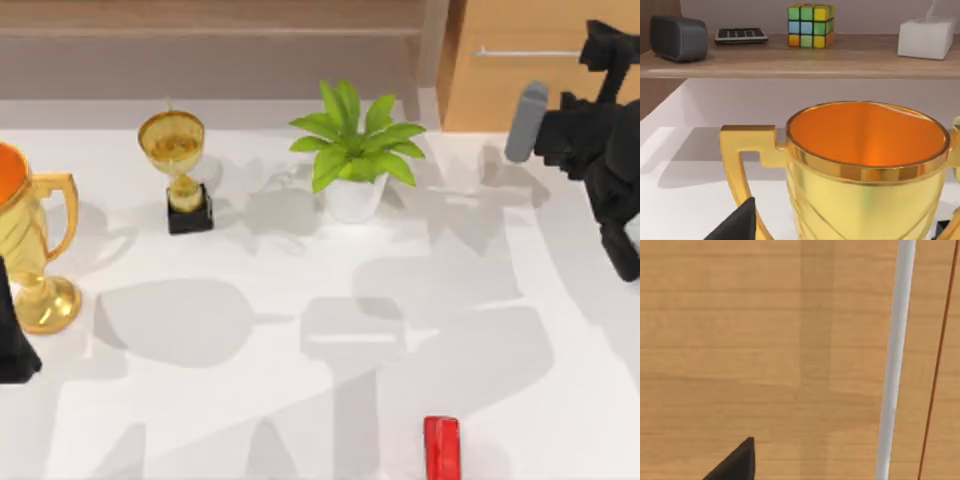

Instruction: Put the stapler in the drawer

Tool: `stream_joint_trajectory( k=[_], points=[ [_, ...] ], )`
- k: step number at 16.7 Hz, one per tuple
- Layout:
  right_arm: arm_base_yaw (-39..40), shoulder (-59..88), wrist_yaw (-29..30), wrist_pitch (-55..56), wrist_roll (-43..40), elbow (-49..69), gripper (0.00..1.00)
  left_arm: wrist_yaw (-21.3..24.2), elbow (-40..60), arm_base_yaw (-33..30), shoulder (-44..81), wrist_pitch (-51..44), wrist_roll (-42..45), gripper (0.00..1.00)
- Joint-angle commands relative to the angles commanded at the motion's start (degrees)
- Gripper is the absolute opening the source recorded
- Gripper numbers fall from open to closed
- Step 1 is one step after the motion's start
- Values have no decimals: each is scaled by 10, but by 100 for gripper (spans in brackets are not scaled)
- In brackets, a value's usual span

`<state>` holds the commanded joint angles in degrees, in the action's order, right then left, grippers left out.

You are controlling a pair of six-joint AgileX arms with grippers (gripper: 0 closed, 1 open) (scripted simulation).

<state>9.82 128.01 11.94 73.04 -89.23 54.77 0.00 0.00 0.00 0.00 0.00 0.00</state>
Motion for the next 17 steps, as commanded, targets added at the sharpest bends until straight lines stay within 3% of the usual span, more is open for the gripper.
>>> stream_joint_trajectory(
  k=[9, 17],
  points=[
    [-4, 28, -5, -32, -1, 60, 100, 0, 0, 0, 0, 0, 0, 100],
    [-4, 28, -5, -32, -1, 60, 40, 0, 0, 0, 0, 0, 0, 100]
  ],
)
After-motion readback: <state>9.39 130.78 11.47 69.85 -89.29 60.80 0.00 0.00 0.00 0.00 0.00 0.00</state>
